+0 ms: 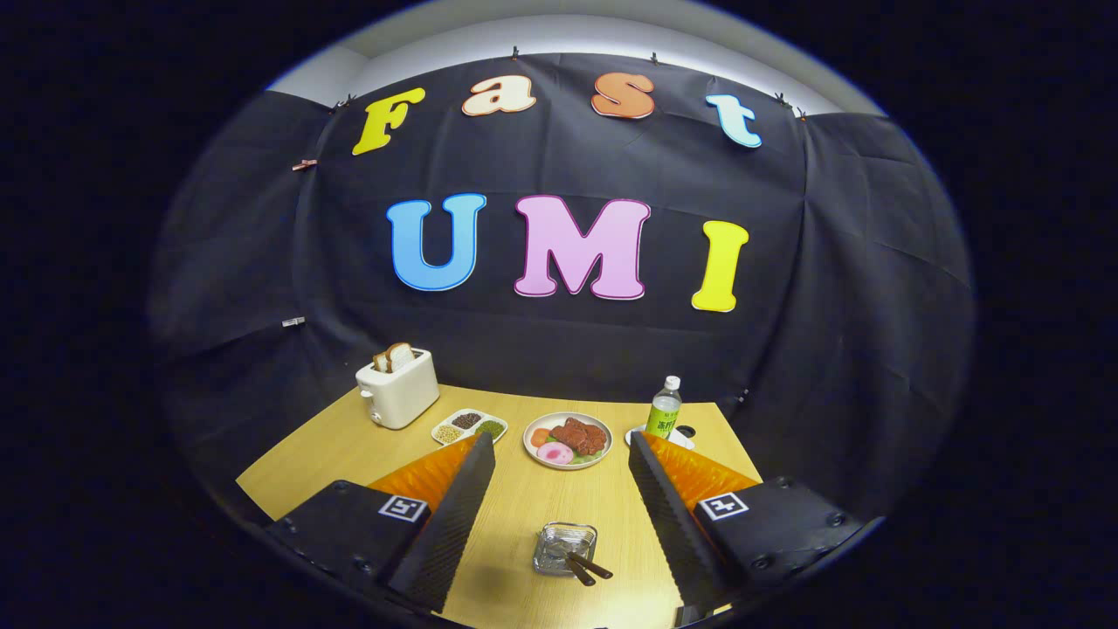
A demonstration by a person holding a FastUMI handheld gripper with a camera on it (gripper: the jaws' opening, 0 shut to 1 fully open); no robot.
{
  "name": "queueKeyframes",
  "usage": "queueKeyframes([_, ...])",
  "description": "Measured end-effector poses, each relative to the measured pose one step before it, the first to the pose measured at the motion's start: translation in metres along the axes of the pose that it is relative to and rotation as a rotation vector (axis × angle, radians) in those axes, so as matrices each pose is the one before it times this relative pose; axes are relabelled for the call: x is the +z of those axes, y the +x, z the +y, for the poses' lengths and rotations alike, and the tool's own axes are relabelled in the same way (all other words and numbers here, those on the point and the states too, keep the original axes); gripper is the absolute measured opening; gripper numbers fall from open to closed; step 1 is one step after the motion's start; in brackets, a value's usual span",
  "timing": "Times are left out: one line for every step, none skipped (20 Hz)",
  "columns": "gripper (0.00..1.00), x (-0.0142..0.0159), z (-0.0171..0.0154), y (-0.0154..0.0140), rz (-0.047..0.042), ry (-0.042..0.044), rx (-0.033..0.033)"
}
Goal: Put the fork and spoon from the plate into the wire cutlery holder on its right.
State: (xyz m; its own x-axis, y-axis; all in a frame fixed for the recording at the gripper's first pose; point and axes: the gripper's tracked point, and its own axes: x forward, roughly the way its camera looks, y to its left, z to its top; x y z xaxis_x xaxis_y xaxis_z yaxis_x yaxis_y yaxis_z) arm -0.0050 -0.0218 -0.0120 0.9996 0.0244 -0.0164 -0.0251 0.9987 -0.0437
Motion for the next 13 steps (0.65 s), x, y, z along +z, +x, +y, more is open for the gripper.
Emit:
queueKeyframes([0.96, -0.00078, -0.00148, -0.00005, 0.00253, -0.00393, -0.00134])
queueKeyframes([0.96, 0.00076, -0.0002, 0.0001, -0.00031, -0.0005, 0.00048])
queueKeyframes([0.97, 0.00131, 0.00031, 0.00071, -0.00323, 0.00111, 0.00096])
queueKeyframes([0.96, -0.00035, -0.00024, 0.00071, -0.00033, 0.00059, 0.00105])
queueKeyframes([0.96, 0.00024, -0.00026, -0.00018, 0.00145, -0.00151, 0.00157])
queueKeyframes([0.96, 0.00004, -0.00052, 0.00132, -0.00007, -0.00068, 0.00042])
queueKeyframes([0.96, 0.00023, 0.00008, -0.00007, 0.00051, 0.00324, 0.00263])
queueKeyframes([0.96, 0.00012, 0.00061, 0.00021, -0.00004, 0.00202, 0.00161])
queueKeyframes([0.96, 0.00056, -0.00103, 0.00067, -0.0006, -0.00093, -0.0012])
queueKeyframes([0.96, 0.00074, -0.00193, 0.00003, -0.00164, -0.00119, -0.00319])
queueKeyframes([0.97, 0.00135, -0.00113, -0.00064, -0.00401, 0.00364, -0.00234])
queueKeyframes([0.96, 0.00122, 0.00039, 0.00077, -0.00364, 0.00401, 0.00025])
queueKeyframes([0.96, 0.00024, -0.00072, -0.00016, -0.00114, 0.00054, -0.00282])
